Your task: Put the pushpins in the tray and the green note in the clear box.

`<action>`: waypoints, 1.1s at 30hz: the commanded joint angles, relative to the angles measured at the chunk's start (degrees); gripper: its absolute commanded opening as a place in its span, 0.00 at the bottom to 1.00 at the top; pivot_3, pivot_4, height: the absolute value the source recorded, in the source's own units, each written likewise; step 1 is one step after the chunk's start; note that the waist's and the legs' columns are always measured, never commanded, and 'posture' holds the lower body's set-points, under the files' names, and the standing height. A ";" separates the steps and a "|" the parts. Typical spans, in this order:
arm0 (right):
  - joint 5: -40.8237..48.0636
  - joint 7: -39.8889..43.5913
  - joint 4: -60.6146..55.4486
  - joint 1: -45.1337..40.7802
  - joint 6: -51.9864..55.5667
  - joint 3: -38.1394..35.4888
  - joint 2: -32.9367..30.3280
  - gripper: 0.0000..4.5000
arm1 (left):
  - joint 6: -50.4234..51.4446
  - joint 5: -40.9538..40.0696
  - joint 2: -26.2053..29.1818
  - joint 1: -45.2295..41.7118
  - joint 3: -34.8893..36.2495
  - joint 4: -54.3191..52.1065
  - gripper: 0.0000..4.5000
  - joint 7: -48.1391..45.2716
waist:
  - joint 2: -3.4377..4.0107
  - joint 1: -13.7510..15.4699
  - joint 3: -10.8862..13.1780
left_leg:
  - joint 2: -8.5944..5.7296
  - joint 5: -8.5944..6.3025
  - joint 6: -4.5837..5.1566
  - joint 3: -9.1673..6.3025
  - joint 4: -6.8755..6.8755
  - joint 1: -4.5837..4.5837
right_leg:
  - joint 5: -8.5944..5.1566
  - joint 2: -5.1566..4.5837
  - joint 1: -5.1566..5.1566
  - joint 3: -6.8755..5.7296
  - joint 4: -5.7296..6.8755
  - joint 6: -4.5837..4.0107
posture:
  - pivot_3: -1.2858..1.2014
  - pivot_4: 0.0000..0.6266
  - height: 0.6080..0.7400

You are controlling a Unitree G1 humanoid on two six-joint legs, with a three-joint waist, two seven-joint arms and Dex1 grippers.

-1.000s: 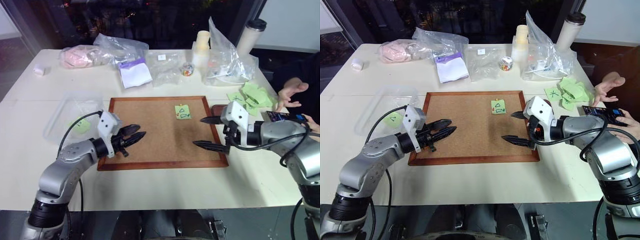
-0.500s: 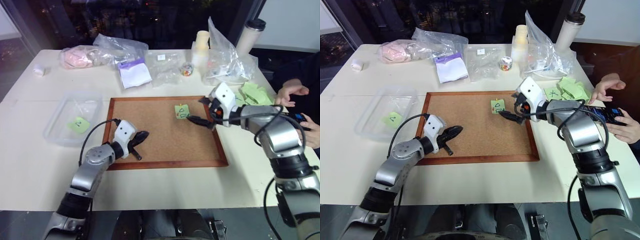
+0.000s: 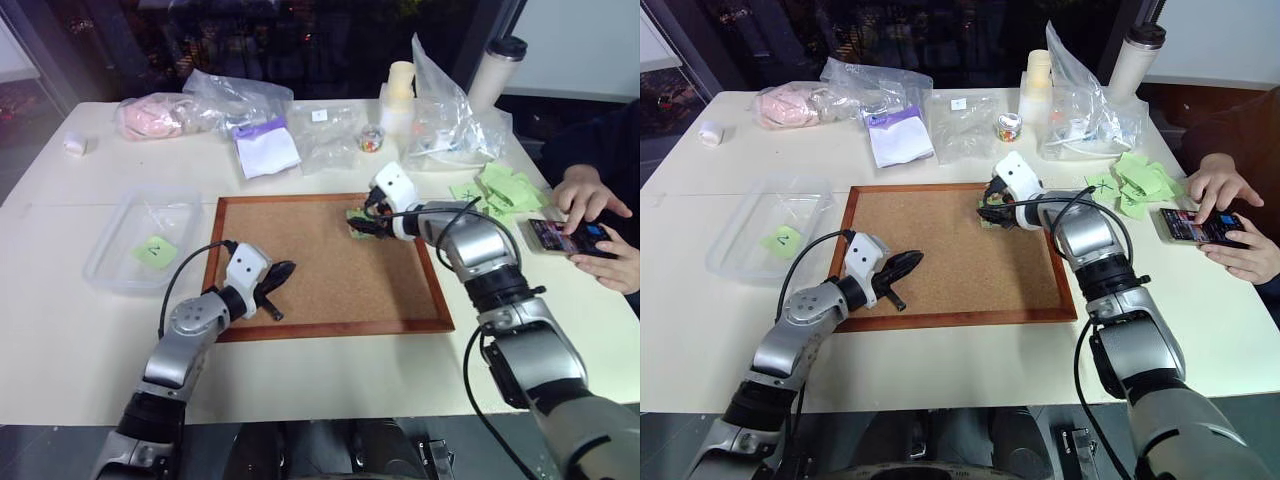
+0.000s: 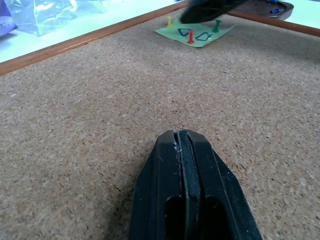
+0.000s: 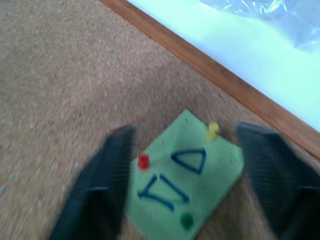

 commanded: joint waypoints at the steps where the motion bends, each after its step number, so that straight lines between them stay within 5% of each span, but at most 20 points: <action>1: -0.96 -1.30 4.10 -3.27 -3.09 -2.01 1.47 0.71 | 1.93 0.83 0.09 2.21 -0.88 0.53 0.00 -0.13 | 0.00 -0.01 0.00 | 0.01 0.00 0.00 0.00 0.00 0.00 | 0.00 0.00 0.00 0.00 0.00 0.00 | 0.52 0.24 1.00; 13: -2.60 -1.17 12.91 -5.13 -7.26 -3.23 3.38 0.71 | 2.67 0.97 0.03 3.74 -0.88 -1.45 0.00 0.26 | 0.03 -0.13 -0.01 | 0.03 0.00 0.00 0.01 -0.03 0.02 | 0.00 -0.02 0.00 0.00 0.00 0.00 | 0.52 0.24 1.00; 16: -2.55 -1.57 14.88 -5.79 -7.07 -4.10 3.99 0.52 | 2.79 0.95 -0.02 4.06 -0.88 -1.90 0.00 0.38 | 0.03 -0.19 -0.01 | 0.05 0.00 0.00 0.01 -0.04 0.02 | 0.00 -0.03 0.00 0.00 0.00 0.00 | 0.52 0.24 1.00; 20: -2.72 -1.11 16.57 -6.43 -6.87 -4.49 4.59 0.06 | 3.07 0.89 0.11 4.23 -0.72 -2.18 0.00 0.45 | 0.06 -0.56 -0.02 | 0.05 0.00 0.00 0.01 -0.05 0.02 | 0.00 -0.02 0.00 0.00 0.00 0.00 | 0.52 0.24 1.00; 21: -2.85 -0.71 16.45 -6.37 -6.81 -4.45 4.67 0.01 | 3.22 0.91 0.16 4.32 -0.70 -2.30 0.00 0.46 | 0.06 -0.72 -0.02 | 0.05 0.00 0.00 0.01 -0.05 0.02 | 0.00 -0.03 0.00 0.00 0.00 0.00 | 0.52 0.24 1.00; 33: 1.18 1.75 -1.33 -2.71 0.93 -8.57 3.51 0.01 | 6.06 0.81 -1.04 5.43 -1.29 -1.88 0.00 0.97 | 0.21 -1.27 -0.06 | 0.07 0.00 0.00 -0.12 -0.08 0.02 | 0.00 -0.11 0.01 0.00 0.00 0.00 | 0.52 0.24 1.00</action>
